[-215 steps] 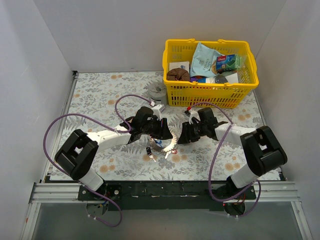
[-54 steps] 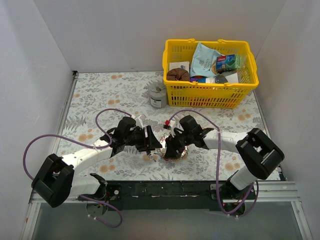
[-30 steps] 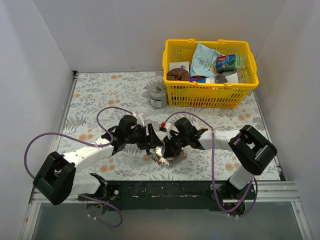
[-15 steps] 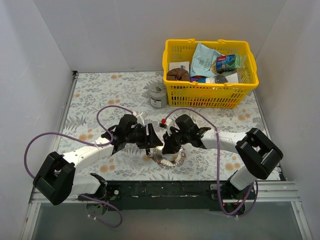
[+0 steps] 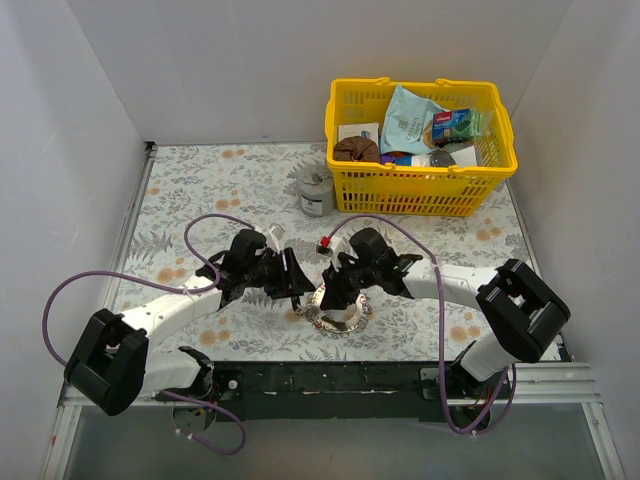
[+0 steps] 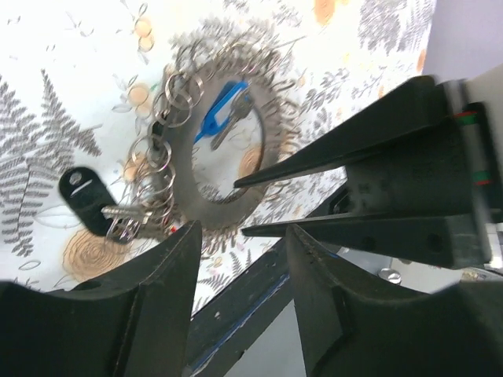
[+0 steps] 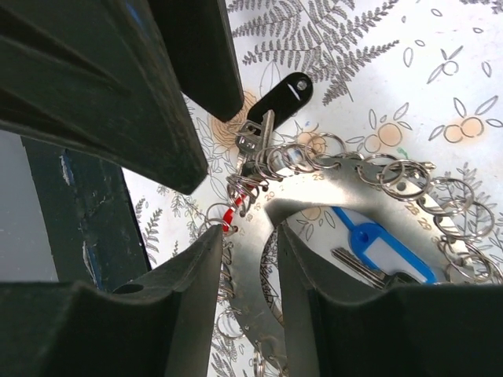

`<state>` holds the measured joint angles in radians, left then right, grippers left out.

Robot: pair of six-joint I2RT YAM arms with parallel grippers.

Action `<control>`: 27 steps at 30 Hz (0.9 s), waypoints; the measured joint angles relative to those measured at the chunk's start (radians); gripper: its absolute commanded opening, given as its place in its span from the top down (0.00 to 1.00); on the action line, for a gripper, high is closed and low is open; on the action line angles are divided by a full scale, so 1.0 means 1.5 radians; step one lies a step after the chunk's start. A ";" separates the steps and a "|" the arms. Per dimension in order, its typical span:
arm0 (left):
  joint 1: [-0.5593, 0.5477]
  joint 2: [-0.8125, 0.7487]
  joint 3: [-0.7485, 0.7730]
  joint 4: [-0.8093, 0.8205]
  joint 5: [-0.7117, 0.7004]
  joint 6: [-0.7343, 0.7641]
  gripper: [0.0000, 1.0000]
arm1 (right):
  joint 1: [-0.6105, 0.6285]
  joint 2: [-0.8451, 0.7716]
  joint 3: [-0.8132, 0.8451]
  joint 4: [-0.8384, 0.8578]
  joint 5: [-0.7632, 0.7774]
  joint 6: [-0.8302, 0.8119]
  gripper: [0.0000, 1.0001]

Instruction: Put the keys on the keyring

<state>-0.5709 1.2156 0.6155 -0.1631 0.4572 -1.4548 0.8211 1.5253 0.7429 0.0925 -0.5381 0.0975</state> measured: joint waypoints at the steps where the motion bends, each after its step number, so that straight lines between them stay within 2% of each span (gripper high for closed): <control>1: 0.000 -0.002 -0.010 0.006 0.003 -0.006 0.57 | 0.003 0.002 0.003 0.000 -0.002 0.000 0.60; 10: 0.000 -0.004 -0.116 0.011 0.040 -0.035 0.59 | 0.034 0.026 0.014 0.000 -0.011 0.001 0.63; 18: -0.027 -0.016 -0.126 0.034 0.045 -0.043 0.59 | 0.047 0.046 0.014 0.003 -0.018 0.002 0.64; 27: -0.067 0.020 -0.127 0.065 0.032 -0.073 0.60 | 0.054 0.057 0.014 0.003 -0.022 0.001 0.60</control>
<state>-0.6712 1.2457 0.4252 -0.0662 0.5045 -1.5639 0.9028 1.6112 0.7643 0.0971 -0.5709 0.0990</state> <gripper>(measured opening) 0.410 0.393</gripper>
